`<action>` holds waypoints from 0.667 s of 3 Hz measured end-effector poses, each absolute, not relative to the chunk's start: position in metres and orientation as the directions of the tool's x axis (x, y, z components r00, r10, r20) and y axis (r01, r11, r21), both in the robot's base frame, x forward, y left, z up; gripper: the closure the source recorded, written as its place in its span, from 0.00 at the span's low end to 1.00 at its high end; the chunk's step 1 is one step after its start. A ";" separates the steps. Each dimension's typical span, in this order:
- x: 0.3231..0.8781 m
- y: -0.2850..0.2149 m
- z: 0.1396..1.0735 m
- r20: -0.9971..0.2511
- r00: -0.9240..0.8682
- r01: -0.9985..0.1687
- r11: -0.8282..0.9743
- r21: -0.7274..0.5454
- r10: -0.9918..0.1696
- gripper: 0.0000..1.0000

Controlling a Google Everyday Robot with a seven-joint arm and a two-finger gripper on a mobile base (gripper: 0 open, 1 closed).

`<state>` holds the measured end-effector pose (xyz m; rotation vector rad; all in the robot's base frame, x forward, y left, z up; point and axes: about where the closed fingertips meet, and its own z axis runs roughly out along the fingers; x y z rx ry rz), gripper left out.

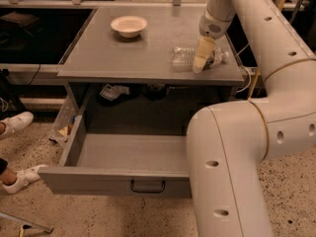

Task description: Place water bottle into top drawer

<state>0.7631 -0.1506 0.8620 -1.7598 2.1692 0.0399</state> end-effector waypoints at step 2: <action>0.771 -0.161 0.833 -0.309 -0.208 -0.950 0.267 -0.163 -0.928 0.00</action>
Offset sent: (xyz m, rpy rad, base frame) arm 0.0012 -0.0116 -0.0239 0.0263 0.0348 -0.0278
